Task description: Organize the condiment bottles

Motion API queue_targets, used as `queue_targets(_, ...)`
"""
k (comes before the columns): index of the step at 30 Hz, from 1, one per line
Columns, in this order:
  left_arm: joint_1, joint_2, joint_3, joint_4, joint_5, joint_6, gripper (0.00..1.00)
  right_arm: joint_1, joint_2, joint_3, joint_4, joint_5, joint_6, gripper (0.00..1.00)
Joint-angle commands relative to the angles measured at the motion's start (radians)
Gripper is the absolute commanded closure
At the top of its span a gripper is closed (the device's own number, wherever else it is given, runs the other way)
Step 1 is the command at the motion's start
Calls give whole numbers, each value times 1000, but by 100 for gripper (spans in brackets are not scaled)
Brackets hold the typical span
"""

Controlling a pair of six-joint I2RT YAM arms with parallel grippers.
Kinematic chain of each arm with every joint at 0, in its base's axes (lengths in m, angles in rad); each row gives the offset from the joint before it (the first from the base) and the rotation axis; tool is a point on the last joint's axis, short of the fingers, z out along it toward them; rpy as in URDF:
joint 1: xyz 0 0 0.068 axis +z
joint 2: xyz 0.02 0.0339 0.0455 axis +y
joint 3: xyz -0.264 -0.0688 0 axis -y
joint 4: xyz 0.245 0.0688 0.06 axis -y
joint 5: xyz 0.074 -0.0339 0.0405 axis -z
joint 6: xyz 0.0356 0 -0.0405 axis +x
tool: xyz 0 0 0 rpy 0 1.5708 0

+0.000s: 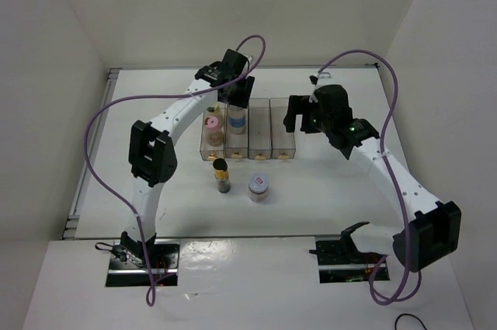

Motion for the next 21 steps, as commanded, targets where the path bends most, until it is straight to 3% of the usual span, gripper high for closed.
queue_targets(1,2,-33,-28,47,24,1,25,60,-59,17,69,-96,-69,1)
queue_targets(3,-7,-56,-39,38,-5,-8,8,86,-82,5,81,-119,-80,1)
queue_targets(8,-7,-130,-48,6,-40,-8,0,204,-129,-38,135,-154,-89,1)
queue_targets(14,28,-297,-37,-37,-59,-41,0,369,-114,-58,219,-177,-78,1)
queue_targets(21,147,-461,-151,-47,-108,-68,0,589,21,-58,260,-39,-78,1)
